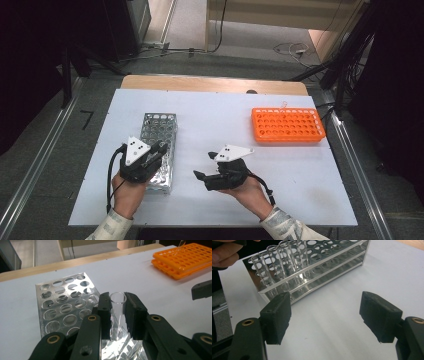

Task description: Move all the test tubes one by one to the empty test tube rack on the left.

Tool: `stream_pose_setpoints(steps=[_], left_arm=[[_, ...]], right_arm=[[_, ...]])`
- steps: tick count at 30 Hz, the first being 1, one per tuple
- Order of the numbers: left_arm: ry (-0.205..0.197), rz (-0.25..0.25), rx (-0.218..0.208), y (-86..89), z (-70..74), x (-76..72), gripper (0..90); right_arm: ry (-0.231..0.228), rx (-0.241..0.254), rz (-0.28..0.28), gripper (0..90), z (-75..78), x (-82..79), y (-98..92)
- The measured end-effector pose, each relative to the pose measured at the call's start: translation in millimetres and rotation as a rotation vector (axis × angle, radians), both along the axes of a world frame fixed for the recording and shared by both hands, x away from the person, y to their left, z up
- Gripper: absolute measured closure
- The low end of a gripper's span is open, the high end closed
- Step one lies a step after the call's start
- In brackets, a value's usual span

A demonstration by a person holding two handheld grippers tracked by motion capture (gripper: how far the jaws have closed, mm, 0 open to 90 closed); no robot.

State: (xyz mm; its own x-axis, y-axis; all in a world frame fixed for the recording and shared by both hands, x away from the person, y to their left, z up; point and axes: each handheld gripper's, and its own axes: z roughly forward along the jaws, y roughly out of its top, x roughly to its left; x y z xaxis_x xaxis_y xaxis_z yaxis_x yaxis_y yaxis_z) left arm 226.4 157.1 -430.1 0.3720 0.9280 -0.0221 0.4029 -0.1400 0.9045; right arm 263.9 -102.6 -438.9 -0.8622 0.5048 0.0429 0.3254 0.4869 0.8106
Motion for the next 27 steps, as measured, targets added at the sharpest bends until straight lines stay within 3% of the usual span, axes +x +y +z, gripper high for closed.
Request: stream_pose_setpoints(steps=[11, 16, 21, 27], left_arm=[[0.010, -0.010, -0.011, -2.3, 0.1, -2.0, 68.4], [0.002, 0.000, -0.037, -1.3, 0.5, -2.5, 52.1], [-0.024, 0.040, -0.030, -3.1, -0.9, -3.5, 34.5], [-0.033, 0.055, -0.037, -2.3, -0.9, -4.5, 33.0]], right_arm=[[0.000, 0.002, -0.004, 24.9, -0.2, 0.2, -0.6], [-0.014, 0.011, -0.033, 25.1, 2.5, 3.3, -6.1], [-0.042, 0.003, -0.129, 26.2, 4.5, 18.2, -22.9], [-0.061, -0.007, -0.289, 27.5, 3.2, 48.3, -60.0]])
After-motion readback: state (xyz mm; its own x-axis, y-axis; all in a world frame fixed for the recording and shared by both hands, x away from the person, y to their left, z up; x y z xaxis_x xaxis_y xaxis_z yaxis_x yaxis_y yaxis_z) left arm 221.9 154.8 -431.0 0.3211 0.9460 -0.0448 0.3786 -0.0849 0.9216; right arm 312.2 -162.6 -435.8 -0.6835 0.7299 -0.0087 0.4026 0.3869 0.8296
